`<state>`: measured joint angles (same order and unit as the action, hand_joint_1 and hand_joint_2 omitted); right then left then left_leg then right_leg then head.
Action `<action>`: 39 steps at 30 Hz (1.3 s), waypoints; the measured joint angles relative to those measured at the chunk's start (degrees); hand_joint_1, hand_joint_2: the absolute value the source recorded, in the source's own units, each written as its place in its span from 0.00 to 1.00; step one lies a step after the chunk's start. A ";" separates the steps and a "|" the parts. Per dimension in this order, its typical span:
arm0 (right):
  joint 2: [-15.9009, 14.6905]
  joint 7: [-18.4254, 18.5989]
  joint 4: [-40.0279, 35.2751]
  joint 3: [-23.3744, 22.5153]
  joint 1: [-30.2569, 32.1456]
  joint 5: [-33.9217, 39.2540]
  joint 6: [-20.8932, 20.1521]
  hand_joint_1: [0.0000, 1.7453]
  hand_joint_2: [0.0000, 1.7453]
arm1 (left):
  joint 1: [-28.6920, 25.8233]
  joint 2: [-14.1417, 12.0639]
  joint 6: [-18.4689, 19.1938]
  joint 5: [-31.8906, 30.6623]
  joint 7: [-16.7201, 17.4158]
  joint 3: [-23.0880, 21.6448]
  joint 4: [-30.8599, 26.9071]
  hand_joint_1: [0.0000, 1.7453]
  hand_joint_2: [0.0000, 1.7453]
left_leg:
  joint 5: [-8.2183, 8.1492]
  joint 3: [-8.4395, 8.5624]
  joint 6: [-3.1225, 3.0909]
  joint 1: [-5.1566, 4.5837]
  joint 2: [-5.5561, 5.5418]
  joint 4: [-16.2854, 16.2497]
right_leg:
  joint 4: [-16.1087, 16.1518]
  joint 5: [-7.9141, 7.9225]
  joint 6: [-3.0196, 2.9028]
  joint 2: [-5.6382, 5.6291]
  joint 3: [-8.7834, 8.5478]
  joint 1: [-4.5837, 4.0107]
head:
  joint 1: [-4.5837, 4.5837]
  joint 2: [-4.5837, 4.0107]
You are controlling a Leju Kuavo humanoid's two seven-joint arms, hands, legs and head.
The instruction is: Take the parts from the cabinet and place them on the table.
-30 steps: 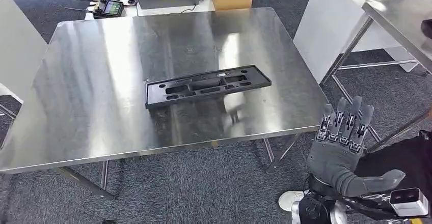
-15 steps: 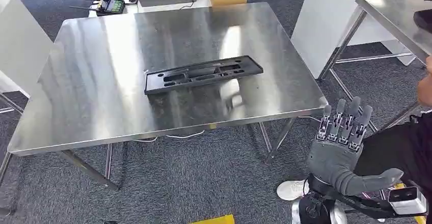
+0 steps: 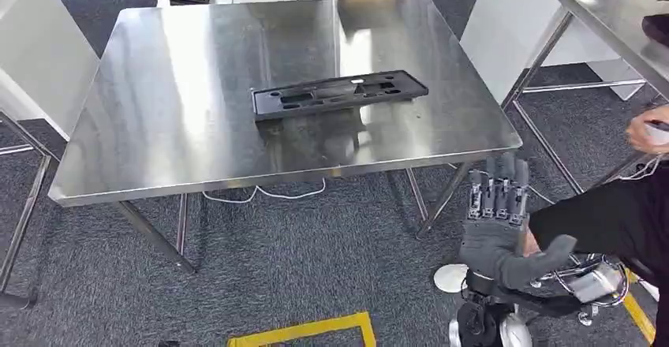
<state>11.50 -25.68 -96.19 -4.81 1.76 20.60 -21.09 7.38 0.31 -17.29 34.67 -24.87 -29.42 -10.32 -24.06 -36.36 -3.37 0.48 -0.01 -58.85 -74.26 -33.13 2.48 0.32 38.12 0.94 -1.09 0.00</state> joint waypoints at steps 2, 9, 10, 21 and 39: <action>-0.55 0.22 3.39 1.27 -0.03 -4.13 3.61 0.00 0.00 | -0.32 -0.11 0.17 0.13 -0.44 0.07 0.00 0.00 0.00 | 1.17 -1.27 0.10 -0.44 -0.06 0.00 | 7.56 2.85 0.04 -0.06 -6.06 -0.48 | 0.04 -0.02; -2.62 1.86 20.08 2.38 -2.48 -11.06 16.04 0.00 0.00 | -1.58 -0.37 0.29 0.83 -1.59 1.07 0.11 0.00 0.00 | 3.40 -2.55 2.46 0.28 -0.16 0.51 | 19.47 4.25 -3.30 0.37 -11.35 -0.56 | -0.11 0.00; -2.82 2.10 23.48 2.27 -3.72 -12.37 18.78 0.00 0.00 | -1.75 -0.35 0.26 0.83 -1.64 1.09 0.11 0.00 0.00 | -0.16 -3.21 2.60 0.19 -0.17 -1.54 | 19.66 4.99 -3.93 0.21 -10.54 -0.74 | -0.06 -0.02; -7.58 -2.11 64.24 -3.61 -11.94 -20.21 33.50 0.00 0.00 | -1.91 -0.35 -0.15 0.61 -1.68 1.14 0.09 0.00 0.00 | -5.47 6.17 3.80 1.19 -0.31 -0.12 | 16.33 9.59 -1.18 0.77 -3.27 -0.54 | 0.37 -0.02; -10.56 21.55 83.40 -4.98 -5.54 -23.77 30.31 0.00 0.00 | -1.40 0.00 -0.09 -1.33 -0.92 1.07 0.09 0.00 0.00 | 3.99 -2.06 3.41 0.85 0.34 0.92 | 18.59 2.49 -1.55 -0.29 -11.82 0.27 | 0.21 -0.02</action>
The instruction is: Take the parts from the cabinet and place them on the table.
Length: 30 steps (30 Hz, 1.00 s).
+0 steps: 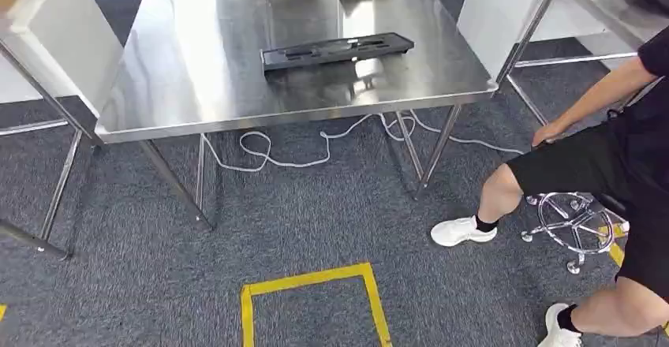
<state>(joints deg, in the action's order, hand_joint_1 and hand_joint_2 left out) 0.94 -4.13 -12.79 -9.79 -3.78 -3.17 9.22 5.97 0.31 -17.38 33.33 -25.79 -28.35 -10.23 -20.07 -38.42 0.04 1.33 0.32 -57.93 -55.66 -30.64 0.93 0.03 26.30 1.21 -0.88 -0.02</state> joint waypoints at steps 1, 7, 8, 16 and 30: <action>0.09 0.46 0.22 0.02 0.10 -0.24 -0.09 0.00 0.00 | 0.02 0.00 0.02 -0.20 0.13 -0.02 0.00 0.00 0.00 | -2.77 -0.55 0.11 0.23 -0.09 -1.37 | -0.06 0.51 -0.59 0.26 0.45 -0.07 | 0.11 0.00; 0.53 1.03 0.90 0.09 0.62 -1.58 -0.39 0.00 0.00 | 0.07 -0.02 0.04 -0.53 0.50 -0.07 0.00 0.00 0.00 | -11.50 -1.39 0.29 0.22 -0.29 -17.25 | -0.74 3.91 -1.75 0.41 4.41 -0.98 | 0.16 0.02; 0.63 1.03 1.03 0.09 0.68 -1.86 -0.39 0.00 0.00 | 0.11 -0.02 0.09 -0.59 0.50 -0.07 0.00 0.00 0.00 | -9.38 1.71 0.11 0.23 -0.27 -13.81 | -1.08 4.25 -1.59 0.38 5.23 -0.99 | 0.18 0.00; 0.48 1.09 1.42 0.22 0.59 -2.41 -0.39 0.00 0.00 | 0.57 0.04 0.37 -1.01 0.22 -0.28 -0.02 0.00 0.00 | -8.53 8.26 -2.80 -0.25 0.07 0.37 | -3.39 5.05 0.87 0.28 8.80 -1.29 | 0.25 0.02; 0.46 1.66 1.66 0.22 0.70 -2.65 0.00 0.00 0.00 | 0.58 0.07 0.44 -1.01 0.28 -0.31 0.00 0.00 0.00 | 0.25 1.00 -0.29 -0.32 0.51 0.62 | 0.82 -0.73 0.33 0.01 -1.37 -0.88 | 0.07 0.02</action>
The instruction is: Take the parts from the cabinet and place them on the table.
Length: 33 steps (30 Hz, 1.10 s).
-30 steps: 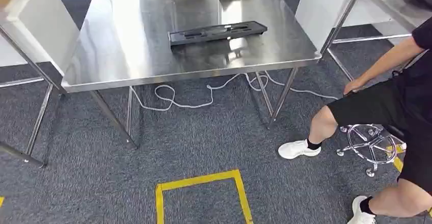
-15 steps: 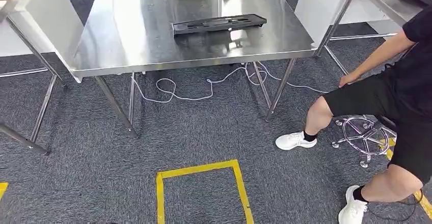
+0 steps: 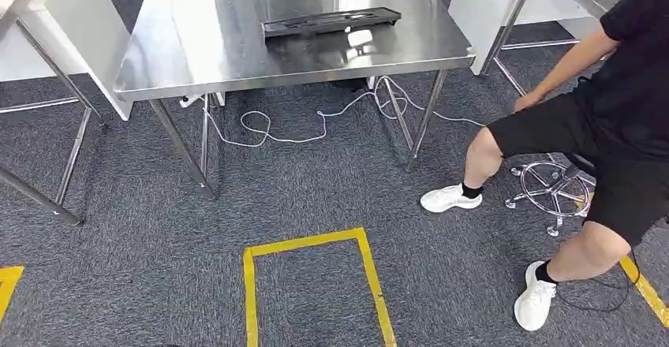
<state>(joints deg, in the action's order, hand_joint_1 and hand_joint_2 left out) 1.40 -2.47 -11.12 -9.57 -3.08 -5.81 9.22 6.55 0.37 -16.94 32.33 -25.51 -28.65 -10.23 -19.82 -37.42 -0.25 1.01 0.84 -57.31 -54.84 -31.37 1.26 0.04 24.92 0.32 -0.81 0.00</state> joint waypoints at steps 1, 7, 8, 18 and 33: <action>-0.02 0.20 0.15 0.00 -0.09 -0.04 0.00 0.00 0.00 | -0.13 0.00 0.16 0.12 -0.19 0.00 0.02 0.00 0.00 | -1.08 -0.66 0.20 0.38 -0.15 -0.55 | 0.03 0.70 -0.85 0.17 0.51 1.36 | 0.19 0.00; 0.13 0.28 0.17 0.00 0.03 -0.13 0.02 0.00 0.00 | -1.25 0.00 0.37 2.21 -2.29 0.26 0.17 0.00 0.00 | -13.20 -2.55 0.93 0.50 -0.73 -18.03 | -0.44 4.54 -2.33 0.58 4.76 0.17 | 0.44 -0.02; 0.13 0.28 0.17 0.00 0.08 -0.15 0.02 0.00 0.00 | -1.33 0.00 -0.11 2.12 -1.90 0.28 0.22 0.00 0.00 | -11.00 -0.35 0.86 0.51 -0.72 -15.94 | -0.85 4.97 -2.01 0.54 5.69 0.19 | 0.46 0.00; 0.17 0.26 0.31 0.00 0.17 -0.20 0.04 0.00 0.00 | -0.98 0.13 1.78 2.19 -1.58 0.28 0.26 0.00 0.00 | -7.90 6.64 -3.31 -0.02 -0.33 0.36 | -7.39 1.64 -0.28 0.36 11.47 -0.07 | 0.00 0.00; 0.50 0.41 0.46 -0.02 0.21 -0.70 0.17 0.00 0.00 | -1.23 0.02 -1.49 1.18 -0.31 0.26 0.35 0.00 0.00 | -6.56 -2.00 0.30 0.55 -0.24 -3.92 | 0.25 0.95 -2.06 0.55 -0.01 1.16 | 0.21 -0.02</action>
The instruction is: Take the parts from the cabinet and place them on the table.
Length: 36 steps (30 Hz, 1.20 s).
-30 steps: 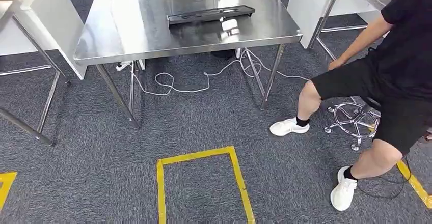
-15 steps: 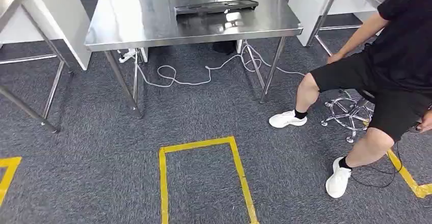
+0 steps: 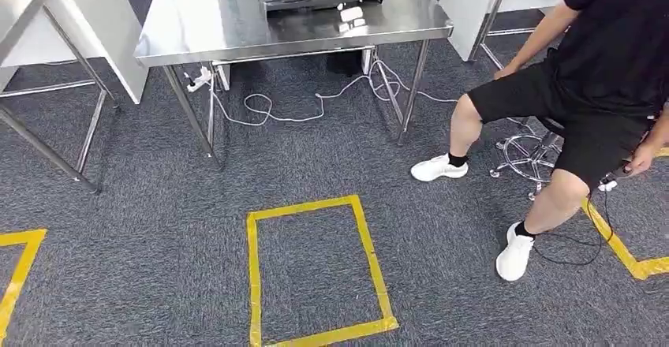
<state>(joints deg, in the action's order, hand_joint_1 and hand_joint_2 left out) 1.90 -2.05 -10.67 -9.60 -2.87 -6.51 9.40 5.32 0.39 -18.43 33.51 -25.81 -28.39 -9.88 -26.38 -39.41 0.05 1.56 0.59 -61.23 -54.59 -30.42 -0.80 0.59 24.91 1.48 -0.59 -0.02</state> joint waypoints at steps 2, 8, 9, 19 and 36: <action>0.00 0.00 0.00 0.00 0.04 -0.02 0.00 0.00 0.00 | -0.04 0.02 -0.07 -0.04 0.02 0.00 0.00 0.00 0.00 | -6.80 -1.89 0.40 0.03 -0.38 -8.98 | -0.06 1.32 -0.47 0.20 1.57 -0.51 | 0.11 0.00; 0.15 0.42 0.02 0.00 -0.06 0.00 0.00 0.00 0.00 | 0.32 0.00 -0.15 -0.53 0.57 -0.02 -0.02 0.00 0.00 | -2.21 9.55 0.68 0.59 -0.50 -1.71 | -2.28 3.72 0.57 0.25 6.10 -0.61 | 0.29 0.00; 0.15 0.48 0.02 -0.02 -0.07 0.02 0.00 0.00 0.00 | 0.50 0.00 -0.15 -0.63 0.61 -0.02 -0.04 0.00 0.00 | -3.52 11.75 0.52 0.36 -0.61 2.02 | -3.03 3.75 0.72 0.26 7.18 -1.07 | 0.34 0.00; 0.13 0.39 0.02 -0.04 0.02 -0.41 -0.11 0.00 0.00 | 0.45 0.15 -0.42 -1.01 0.59 -0.22 -0.02 0.00 0.00 | -2.71 9.52 -1.99 -1.15 -0.62 3.64 | -3.01 3.58 1.86 -0.24 9.81 -1.48 | -0.19 0.00; -0.20 -0.11 0.02 -0.04 0.45 -1.51 -0.39 0.00 0.00 | 0.24 0.37 -1.36 0.00 0.37 -0.20 -0.02 0.00 0.00 | 0.25 8.36 -2.74 -0.05 2.91 5.51 | -15.96 0.24 4.75 -0.51 14.11 0.46 | -0.78 0.02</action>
<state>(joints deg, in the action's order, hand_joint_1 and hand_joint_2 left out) 1.71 -2.16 -10.64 -9.64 -2.41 -8.02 9.00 5.56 0.76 -19.78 33.51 -25.44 -28.59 -9.90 -26.13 -31.05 -2.70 1.51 3.50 -55.73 -70.55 -30.18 3.94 0.08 39.02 1.94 -1.38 0.00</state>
